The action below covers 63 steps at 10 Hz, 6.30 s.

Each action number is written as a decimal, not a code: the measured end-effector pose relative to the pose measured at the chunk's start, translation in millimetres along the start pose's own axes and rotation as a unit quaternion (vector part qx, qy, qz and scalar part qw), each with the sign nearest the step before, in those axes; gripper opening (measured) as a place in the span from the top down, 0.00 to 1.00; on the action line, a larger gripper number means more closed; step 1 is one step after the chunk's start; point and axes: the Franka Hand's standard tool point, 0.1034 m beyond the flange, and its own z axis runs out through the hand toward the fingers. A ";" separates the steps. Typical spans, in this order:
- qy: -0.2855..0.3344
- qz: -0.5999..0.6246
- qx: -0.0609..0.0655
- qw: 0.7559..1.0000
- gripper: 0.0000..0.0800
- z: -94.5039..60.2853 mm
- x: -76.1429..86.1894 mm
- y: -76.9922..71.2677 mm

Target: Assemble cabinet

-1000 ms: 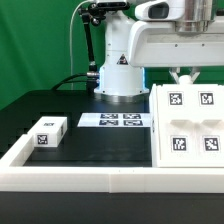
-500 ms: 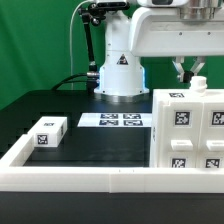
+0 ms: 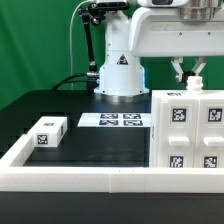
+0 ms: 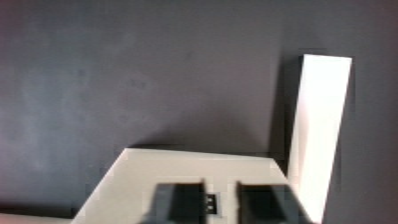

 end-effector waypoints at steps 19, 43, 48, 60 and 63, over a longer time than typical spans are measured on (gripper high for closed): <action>-0.006 -0.058 -0.009 0.998 0.00 50.7 -61.4 131.3; -0.046 -0.035 -0.033 0.998 0.00 132.5 -118.0 251.6; -0.049 -0.041 -0.035 0.997 0.30 140.0 -120.2 251.3; -0.020 -0.051 -0.013 0.998 0.29 32.1 -78.0 172.2; -0.020 -0.031 -0.011 0.999 0.29 6.0 -59.5 130.8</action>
Offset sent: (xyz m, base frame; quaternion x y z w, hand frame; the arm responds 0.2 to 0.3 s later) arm 0.0000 0.0000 0.0000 0.0000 0.0000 0.0000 1.0000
